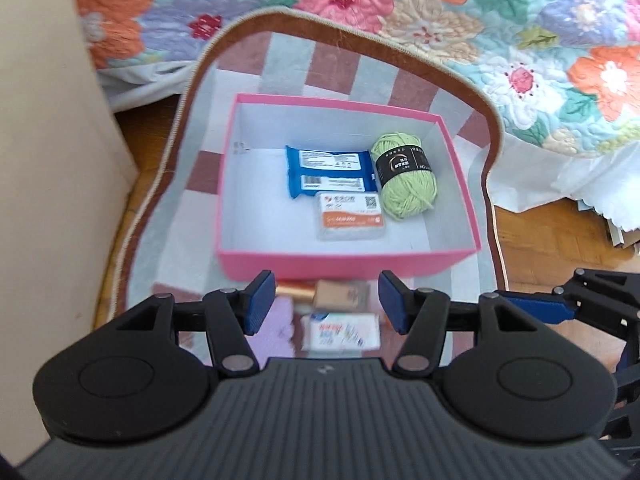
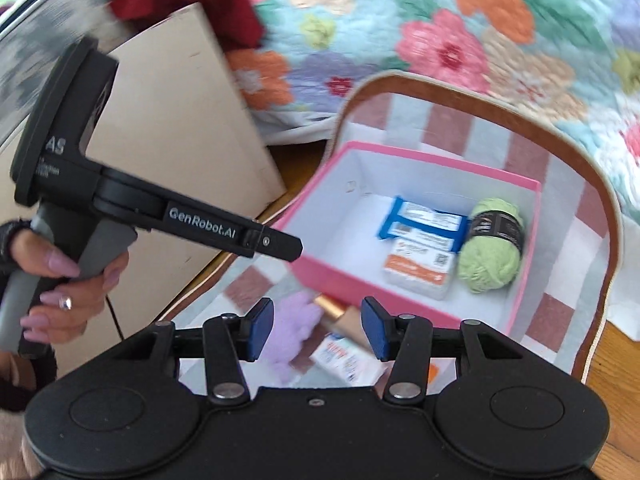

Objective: Organize objects
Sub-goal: 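Open the left gripper and raise it out of the box, then reach the left gripper to the purple plush toy and close on it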

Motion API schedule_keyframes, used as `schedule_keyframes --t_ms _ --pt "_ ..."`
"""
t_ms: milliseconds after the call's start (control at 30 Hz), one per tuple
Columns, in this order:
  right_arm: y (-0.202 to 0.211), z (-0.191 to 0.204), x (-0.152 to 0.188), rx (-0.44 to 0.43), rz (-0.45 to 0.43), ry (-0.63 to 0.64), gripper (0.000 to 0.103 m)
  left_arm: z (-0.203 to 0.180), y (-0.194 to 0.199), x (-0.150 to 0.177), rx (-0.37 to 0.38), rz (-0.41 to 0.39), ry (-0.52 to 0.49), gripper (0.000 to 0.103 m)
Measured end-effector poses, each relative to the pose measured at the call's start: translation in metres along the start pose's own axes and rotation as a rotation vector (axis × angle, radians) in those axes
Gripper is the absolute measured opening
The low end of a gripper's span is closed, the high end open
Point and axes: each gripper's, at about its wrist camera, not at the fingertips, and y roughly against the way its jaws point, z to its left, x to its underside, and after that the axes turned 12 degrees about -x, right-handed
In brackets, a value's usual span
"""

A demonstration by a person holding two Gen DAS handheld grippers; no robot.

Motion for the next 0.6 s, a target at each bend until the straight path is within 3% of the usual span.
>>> schedule_keyframes --t_ms 233,433,600 --pt "-0.009 0.057 0.012 -0.069 0.060 0.114 0.061 0.047 0.017 0.048 0.013 -0.018 0.052 0.059" --pt "-0.048 0.080 0.023 -0.089 0.124 0.181 0.065 0.080 -0.017 0.080 0.046 -0.005 0.146 0.059" --pt "-0.092 0.082 0.040 -0.044 0.145 0.242 0.065 0.090 -0.049 0.093 0.070 -0.022 0.175 0.058"
